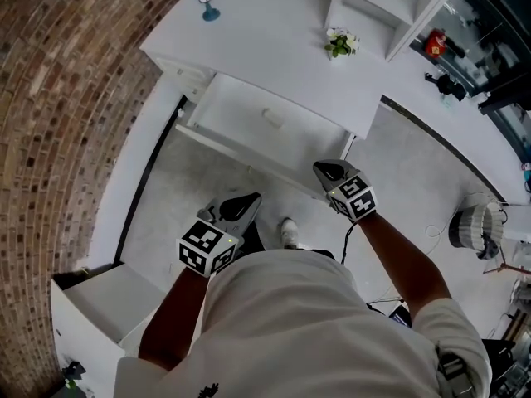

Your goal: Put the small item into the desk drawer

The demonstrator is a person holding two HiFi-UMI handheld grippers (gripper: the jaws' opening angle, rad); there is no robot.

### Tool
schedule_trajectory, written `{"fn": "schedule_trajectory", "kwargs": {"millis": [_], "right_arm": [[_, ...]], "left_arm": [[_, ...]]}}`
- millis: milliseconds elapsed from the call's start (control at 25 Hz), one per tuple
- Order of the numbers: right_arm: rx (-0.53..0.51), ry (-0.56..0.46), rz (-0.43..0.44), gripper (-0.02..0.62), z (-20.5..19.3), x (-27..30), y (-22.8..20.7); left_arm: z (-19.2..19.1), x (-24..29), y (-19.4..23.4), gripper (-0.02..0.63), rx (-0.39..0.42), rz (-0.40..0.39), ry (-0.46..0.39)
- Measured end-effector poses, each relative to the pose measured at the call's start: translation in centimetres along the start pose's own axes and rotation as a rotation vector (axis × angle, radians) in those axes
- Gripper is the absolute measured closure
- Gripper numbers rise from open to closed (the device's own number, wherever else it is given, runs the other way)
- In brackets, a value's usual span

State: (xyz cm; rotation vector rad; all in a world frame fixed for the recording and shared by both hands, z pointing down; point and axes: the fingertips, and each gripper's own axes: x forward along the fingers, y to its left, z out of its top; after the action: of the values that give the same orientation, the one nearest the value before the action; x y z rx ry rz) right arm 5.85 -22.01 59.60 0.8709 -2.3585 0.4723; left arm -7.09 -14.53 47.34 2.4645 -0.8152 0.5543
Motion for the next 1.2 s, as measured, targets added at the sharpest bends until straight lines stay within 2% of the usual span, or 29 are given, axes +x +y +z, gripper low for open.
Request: {"fn": "schedule_trajectory", "kwargs": {"millis": [520,920,1200], "right_arm": [[-0.051,-0.030,0.142,0.583,-1.5,-7.9,5.7],[-0.060,-0.052,0.205,0.583,-2.1,-11.2,8.4],[-0.055,-0.094,0.203,0.583,-0.9,-12.5,8.7]], "left_arm": [[-1.9,0.9,-5.6,0.600,0.012,0.040,0.016],[-2.9,0.6,-7.1,0.600,-0.006,0.064,0.020],[-3.1,0.9,-8.0,0.600,0.000,0.051,0.032]]}}
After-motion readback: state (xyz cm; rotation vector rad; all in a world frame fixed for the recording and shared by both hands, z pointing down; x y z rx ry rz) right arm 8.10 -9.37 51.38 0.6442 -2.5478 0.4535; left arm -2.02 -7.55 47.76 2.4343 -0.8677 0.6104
